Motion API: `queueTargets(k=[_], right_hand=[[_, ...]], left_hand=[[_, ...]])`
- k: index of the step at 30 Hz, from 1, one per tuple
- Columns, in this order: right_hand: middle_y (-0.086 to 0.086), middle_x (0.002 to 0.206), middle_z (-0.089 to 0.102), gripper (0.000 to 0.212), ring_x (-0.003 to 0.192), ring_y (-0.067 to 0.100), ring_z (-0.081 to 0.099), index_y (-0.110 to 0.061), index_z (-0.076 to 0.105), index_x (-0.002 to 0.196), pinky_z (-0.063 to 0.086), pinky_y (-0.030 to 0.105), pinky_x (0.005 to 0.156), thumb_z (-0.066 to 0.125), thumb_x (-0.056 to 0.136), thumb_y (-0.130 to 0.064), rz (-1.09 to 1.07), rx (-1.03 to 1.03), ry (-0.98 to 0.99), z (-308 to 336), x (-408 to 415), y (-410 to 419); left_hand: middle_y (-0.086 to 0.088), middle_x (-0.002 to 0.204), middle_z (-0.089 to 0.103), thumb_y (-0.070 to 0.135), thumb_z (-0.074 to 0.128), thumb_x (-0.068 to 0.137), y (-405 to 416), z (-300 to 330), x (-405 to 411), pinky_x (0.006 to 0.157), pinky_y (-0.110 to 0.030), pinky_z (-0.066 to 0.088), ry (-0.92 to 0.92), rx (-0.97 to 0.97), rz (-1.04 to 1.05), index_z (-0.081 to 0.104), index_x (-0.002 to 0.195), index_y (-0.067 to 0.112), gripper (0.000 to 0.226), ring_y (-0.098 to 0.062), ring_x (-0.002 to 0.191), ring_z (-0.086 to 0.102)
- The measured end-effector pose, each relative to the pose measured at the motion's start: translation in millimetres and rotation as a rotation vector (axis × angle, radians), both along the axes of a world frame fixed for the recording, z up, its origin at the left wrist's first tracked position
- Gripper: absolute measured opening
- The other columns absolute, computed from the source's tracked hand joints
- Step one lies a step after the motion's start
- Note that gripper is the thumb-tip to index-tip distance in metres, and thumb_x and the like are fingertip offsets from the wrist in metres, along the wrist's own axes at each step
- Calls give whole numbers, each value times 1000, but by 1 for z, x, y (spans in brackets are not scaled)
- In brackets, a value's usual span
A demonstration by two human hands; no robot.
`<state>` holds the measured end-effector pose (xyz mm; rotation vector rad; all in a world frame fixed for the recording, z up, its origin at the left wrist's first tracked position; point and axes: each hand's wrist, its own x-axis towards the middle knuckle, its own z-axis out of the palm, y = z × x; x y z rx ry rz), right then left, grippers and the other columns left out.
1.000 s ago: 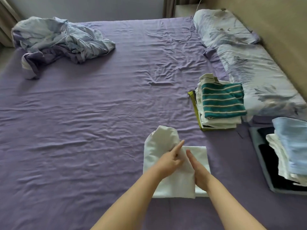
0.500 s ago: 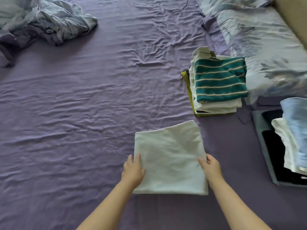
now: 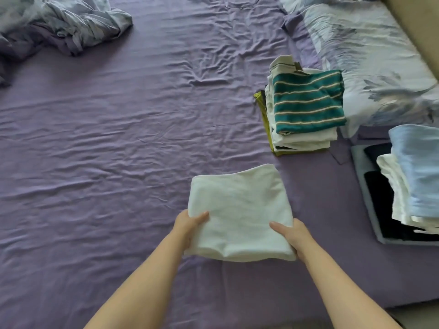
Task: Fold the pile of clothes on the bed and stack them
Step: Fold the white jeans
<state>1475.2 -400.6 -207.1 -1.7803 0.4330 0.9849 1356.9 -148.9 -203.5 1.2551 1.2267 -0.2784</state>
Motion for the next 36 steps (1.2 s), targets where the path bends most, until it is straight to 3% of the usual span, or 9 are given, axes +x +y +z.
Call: queueTargets(k=[6, 11, 14, 20, 24, 28, 30, 33, 36], right_hand=[[9, 109, 67, 37, 96, 25, 65, -4, 58, 114, 53, 38, 84, 74, 82, -15, 108, -77, -199, 91, -14, -22], [15, 110, 66, 36, 99, 30, 64, 0, 59, 112, 51, 48, 91, 74, 82, -14, 33, -123, -391, 182, -12, -57], [14, 111, 65, 38, 101, 31, 63, 0, 58, 114, 50, 48, 92, 73, 83, -16, -2, -137, -493, 235, -3, -85], [13, 110, 65, 34, 94, 25, 62, -2, 57, 112, 52, 36, 80, 71, 85, -17, -33, -176, -679, 310, 34, -164], [16, 106, 65, 34, 96, 32, 63, 0, 57, 108, 51, 47, 89, 72, 84, -18, -58, -230, -766, 333, 84, -231], [20, 105, 65, 33, 96, 36, 63, 2, 56, 108, 50, 53, 89, 71, 85, -16, -70, -255, -781, 338, 147, -303], [22, 108, 64, 30, 97, 35, 62, 4, 56, 109, 51, 49, 88, 68, 87, -14, -68, -261, -778, 334, 181, -334], [22, 109, 63, 25, 87, 26, 59, 4, 55, 109, 47, 32, 73, 64, 89, -8, -88, -230, -749, 321, 225, -372], [22, 107, 63, 20, 80, 23, 60, 2, 56, 106, 47, 30, 65, 64, 89, -8, -101, -214, -690, 299, 259, -401]], left_hand=[[-13, 95, 69, 9, 69, 85, -14, 73, -6, 73, -37, 54, -110, 2, -61, 61, 103, 6, 20, -29, 83, 66], [-15, 100, 66, 3, 64, 88, -40, 146, 18, 81, -44, 54, -254, -13, -152, 58, 108, 6, 22, -31, 87, 65], [-10, 95, 65, 3, 61, 90, -64, 190, 44, 77, -40, 52, -344, -33, -231, 56, 109, 9, 21, -27, 82, 63], [-17, 112, 62, -4, 53, 90, -135, 256, 100, 83, -42, 51, -502, -61, -373, 53, 122, 4, 33, -32, 93, 60], [-10, 97, 62, -6, 47, 89, -204, 282, 148, 66, -34, 52, -588, -85, -407, 53, 116, 11, 32, -23, 78, 58], [-11, 102, 61, -9, 41, 89, -279, 285, 202, 83, -44, 51, -618, -190, -388, 49, 113, 14, 34, -27, 87, 59], [-13, 102, 61, -9, 39, 88, -314, 279, 231, 87, -46, 50, -605, -194, -376, 49, 109, 15, 33, -29, 90, 58], [-10, 100, 62, -7, 39, 89, -355, 266, 269, 81, -43, 52, -569, -190, -362, 50, 109, 17, 34, -28, 88, 59], [-15, 114, 61, -6, 39, 89, -382, 248, 303, 84, -45, 52, -528, -167, -384, 48, 120, 18, 41, -32, 94, 60]])
